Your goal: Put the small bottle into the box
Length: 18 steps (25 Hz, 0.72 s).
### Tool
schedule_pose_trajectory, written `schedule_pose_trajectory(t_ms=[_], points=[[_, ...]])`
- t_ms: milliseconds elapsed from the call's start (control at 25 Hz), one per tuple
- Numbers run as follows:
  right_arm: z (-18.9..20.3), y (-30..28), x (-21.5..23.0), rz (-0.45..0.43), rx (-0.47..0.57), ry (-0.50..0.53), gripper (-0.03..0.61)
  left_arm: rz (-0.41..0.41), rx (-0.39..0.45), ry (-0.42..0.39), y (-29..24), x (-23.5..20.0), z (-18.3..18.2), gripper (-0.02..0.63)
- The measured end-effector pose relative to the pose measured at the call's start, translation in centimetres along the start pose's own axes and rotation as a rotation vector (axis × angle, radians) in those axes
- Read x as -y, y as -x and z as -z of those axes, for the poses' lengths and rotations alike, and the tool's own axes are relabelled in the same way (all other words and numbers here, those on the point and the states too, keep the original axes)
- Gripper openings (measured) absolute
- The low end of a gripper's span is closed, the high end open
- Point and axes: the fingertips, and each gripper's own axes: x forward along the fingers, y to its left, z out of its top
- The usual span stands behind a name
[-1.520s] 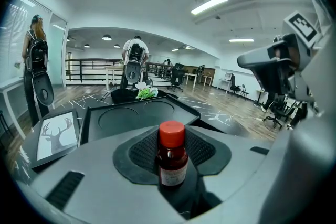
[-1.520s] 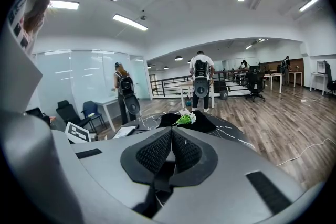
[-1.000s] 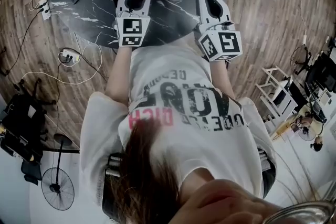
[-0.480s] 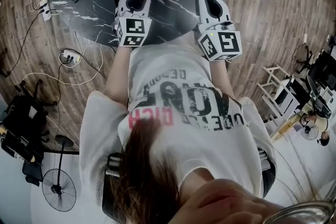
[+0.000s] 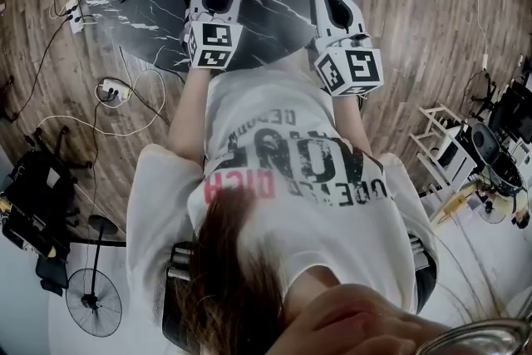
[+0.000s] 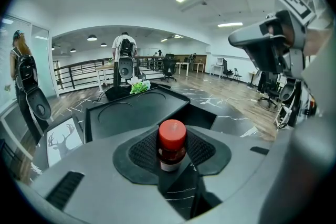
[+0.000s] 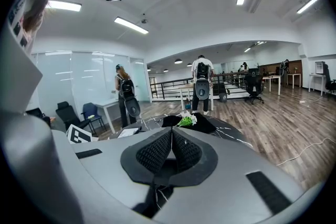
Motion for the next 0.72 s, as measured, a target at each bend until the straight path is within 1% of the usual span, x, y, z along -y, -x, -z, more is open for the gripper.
schedule_pose_trajectory(t_ms=[400, 520, 600, 720], points=[[-0.03, 0.46, -0.11, 0.004, 0.007, 0.002, 0.002, -0.007, -0.009, -0.013, -0.03, 0.01, 0.09, 0.147], [-0.12, 0.55, -0.11, 0.004, 0.008, 0.002, 0.002, -0.008, -0.008, 0.01, -0.1, -0.04, 0.07, 0.149], [-0.14, 0.61, -0.04, 0.007, 0.008, 0.002, 0.002, -0.002, -0.019, 0.033, -0.19, -0.07, 0.22, 0.201], [0.06, 0.68, 0.1, 0.012, 0.005, 0.001, 0.003, 0.008, -0.033, 0.047, -0.26, -0.02, 0.66, 0.225]])
